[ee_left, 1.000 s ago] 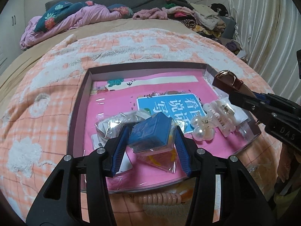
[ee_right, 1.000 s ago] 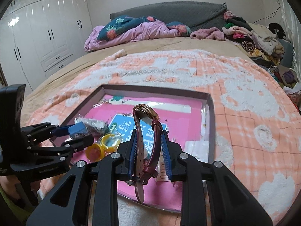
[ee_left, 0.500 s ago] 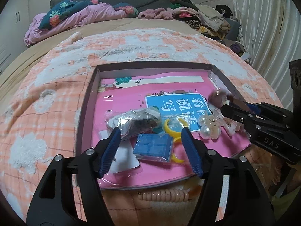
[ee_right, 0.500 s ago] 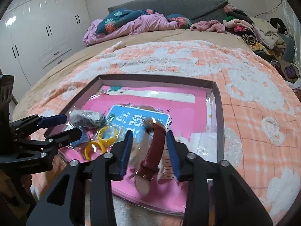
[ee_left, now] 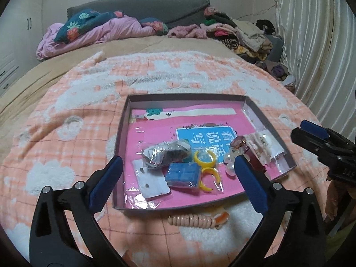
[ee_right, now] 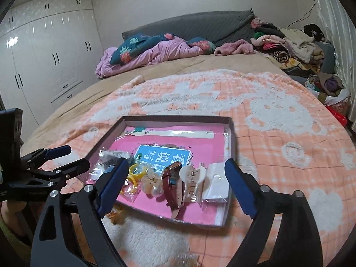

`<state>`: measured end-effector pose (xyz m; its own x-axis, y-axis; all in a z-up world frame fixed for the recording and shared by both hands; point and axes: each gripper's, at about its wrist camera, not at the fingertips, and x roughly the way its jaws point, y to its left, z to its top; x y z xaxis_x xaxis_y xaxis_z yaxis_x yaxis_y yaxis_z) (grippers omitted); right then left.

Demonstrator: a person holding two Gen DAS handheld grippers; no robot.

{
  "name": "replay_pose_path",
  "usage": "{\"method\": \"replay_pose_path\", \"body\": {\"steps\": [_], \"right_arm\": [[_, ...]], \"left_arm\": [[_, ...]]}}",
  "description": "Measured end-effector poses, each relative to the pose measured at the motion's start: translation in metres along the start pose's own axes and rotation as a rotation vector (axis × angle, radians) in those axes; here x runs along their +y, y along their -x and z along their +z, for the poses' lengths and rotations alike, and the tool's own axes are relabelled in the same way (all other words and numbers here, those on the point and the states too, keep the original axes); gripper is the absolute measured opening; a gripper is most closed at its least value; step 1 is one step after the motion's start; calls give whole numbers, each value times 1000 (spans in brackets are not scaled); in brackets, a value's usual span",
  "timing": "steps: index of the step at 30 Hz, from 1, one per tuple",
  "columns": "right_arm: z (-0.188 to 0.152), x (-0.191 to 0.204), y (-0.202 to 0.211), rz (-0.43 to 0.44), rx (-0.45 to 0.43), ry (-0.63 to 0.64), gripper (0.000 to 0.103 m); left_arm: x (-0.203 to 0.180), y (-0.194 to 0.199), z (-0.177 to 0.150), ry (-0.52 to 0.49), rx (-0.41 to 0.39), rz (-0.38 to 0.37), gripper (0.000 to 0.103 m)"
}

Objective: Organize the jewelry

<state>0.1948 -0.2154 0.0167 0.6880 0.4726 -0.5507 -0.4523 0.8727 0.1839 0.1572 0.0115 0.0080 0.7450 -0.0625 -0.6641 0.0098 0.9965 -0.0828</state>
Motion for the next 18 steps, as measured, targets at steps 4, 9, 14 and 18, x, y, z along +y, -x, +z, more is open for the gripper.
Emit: {"method": "replay_pose_path", "body": {"steps": [4,9,14,18], "right_arm": [[-1,3,19,-1,-15,0,91],[-9,9,33,-5,-13,10,92],[-30,13,36,-26,40,25,92],[-47,12,34,-43,91,26,92]], "left_arm": [[-2,14,-3,-15,-18,8,94],[-3,25,-9,-32,-22,2,94],[-4,28,-18,-41,-10,-9,94],[-4,28,-31,-40,14,-19,94]]}}
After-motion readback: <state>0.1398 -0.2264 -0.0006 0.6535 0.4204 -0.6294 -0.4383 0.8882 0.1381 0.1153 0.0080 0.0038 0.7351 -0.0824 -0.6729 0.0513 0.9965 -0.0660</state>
